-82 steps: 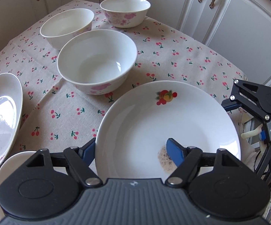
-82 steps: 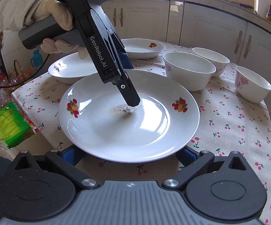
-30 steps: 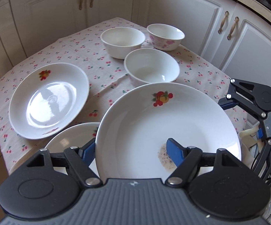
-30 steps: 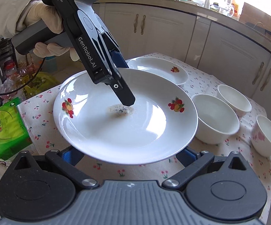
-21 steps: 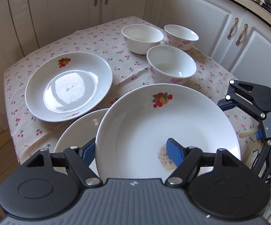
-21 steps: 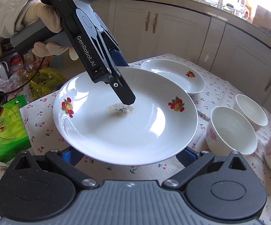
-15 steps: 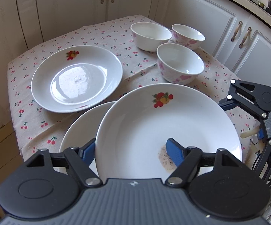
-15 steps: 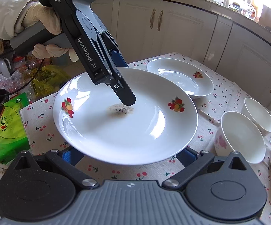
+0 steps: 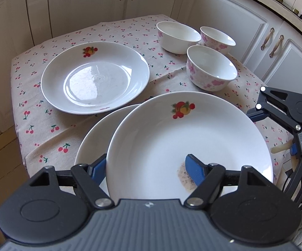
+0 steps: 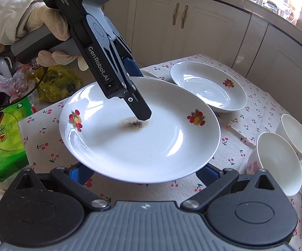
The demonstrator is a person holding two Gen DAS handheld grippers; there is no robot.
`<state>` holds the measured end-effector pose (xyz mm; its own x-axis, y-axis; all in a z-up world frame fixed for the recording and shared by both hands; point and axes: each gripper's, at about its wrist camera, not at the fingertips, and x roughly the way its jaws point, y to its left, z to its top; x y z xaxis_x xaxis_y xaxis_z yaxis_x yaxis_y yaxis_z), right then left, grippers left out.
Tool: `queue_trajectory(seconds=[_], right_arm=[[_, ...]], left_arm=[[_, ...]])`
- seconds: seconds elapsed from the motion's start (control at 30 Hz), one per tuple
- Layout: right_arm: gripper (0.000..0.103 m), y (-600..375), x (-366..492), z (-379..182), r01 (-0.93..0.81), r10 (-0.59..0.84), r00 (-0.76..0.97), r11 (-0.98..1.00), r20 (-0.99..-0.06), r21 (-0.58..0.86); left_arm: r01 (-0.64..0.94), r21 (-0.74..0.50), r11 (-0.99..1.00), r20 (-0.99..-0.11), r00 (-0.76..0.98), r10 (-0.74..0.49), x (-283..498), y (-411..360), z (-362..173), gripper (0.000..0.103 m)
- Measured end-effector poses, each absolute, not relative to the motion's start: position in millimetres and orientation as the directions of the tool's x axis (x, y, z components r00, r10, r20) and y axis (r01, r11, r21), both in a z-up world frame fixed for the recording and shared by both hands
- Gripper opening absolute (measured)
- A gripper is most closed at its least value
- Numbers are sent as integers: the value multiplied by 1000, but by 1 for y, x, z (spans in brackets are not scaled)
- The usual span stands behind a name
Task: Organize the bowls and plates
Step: 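Lift the stained plate with the left gripper and carry it over the other large plate, then lower the stained plate onto the large plate and open the left gripper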
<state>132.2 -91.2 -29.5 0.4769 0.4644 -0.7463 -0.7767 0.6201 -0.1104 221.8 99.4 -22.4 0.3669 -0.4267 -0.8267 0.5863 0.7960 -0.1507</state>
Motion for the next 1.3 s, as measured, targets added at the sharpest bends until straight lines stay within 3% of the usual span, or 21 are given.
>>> queue_trajectory(seconds=[1.3], right_arm=[[103, -72, 143, -26, -757, 389, 435, 647, -812, -95]], left_arm=[[580, -94, 809, -845, 383, -373, 231, 97, -26, 79]])
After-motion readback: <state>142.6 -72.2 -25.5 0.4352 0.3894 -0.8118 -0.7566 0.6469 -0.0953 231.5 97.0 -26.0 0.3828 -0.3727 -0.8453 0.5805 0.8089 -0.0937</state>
